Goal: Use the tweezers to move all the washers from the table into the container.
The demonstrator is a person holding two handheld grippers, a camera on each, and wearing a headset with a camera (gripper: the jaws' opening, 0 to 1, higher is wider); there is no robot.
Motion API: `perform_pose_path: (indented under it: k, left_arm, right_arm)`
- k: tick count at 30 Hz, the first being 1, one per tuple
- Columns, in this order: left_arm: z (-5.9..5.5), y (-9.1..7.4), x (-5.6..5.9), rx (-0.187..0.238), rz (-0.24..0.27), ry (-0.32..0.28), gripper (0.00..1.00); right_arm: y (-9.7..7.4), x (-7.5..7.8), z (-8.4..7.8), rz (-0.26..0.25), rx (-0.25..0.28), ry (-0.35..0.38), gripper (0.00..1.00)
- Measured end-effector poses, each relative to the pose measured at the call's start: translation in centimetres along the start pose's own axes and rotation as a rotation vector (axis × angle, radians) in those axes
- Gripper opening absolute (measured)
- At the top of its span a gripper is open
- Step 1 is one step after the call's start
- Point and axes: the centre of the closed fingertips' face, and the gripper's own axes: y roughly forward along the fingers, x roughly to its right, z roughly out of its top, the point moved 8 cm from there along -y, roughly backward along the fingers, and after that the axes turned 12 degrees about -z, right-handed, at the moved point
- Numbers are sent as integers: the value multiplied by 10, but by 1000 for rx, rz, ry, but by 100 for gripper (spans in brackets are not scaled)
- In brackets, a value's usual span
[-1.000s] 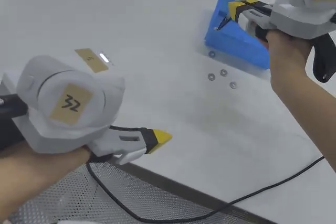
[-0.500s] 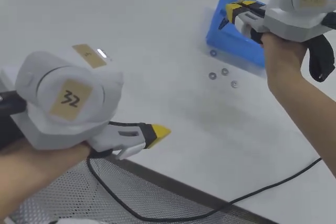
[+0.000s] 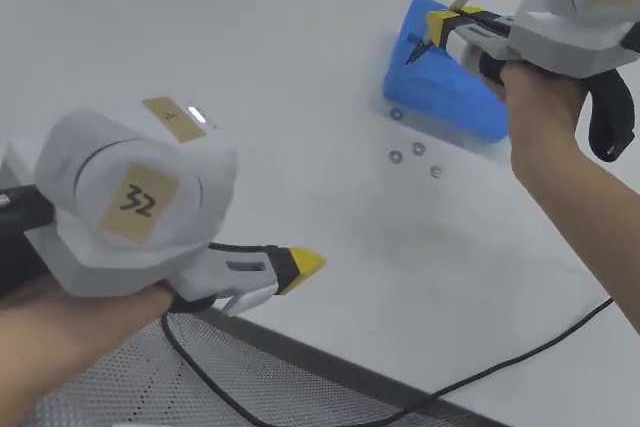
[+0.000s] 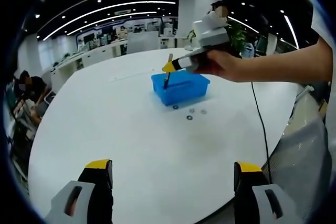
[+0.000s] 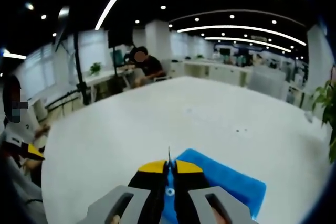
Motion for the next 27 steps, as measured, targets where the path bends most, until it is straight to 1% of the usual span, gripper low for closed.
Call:
perform_pose_path:
  k: [6, 10, 11, 12, 13, 17, 22, 23, 25, 27]
  left_arm:
    - [4, -3, 1, 10, 3, 15, 98]
    - [3, -4, 2, 11, 5, 21, 98]
    - [3, -5, 2, 11, 5, 21, 98]
    - [3, -5, 3, 12, 3, 20, 98]
    - [3, -5, 3, 13, 2, 18, 98]
    - [2, -6, 4, 10, 4, 17, 98]
    - [1, -6, 3, 7, 8, 17, 98]
    - [1, -6, 3, 6, 9, 17, 98]
    - [0, -6, 3, 7, 9, 14, 98]
    - [-1, -5, 3, 7, 8, 12, 98]
  right_arm:
    - [-22, -2, 19, 12, 58, -8, 1]
    - [-40, 1, 26, 13, 95, 0, 1]
    - [-46, -1, 27, 10, 103, 4, 1]
    - [-50, -2, 28, 12, 105, 8, 1]
    - [-53, -7, 26, 21, 109, 10, 1]
    - [-59, -9, 21, 26, 112, 16, 1]
    - [-61, -18, 2, 46, 83, 14, 1]
    - [-61, -19, 1, 50, 79, 16, 1]
    - [-61, -25, -7, 71, 59, 27, 1]
    - [-59, -26, -14, 76, 51, 30, 1]
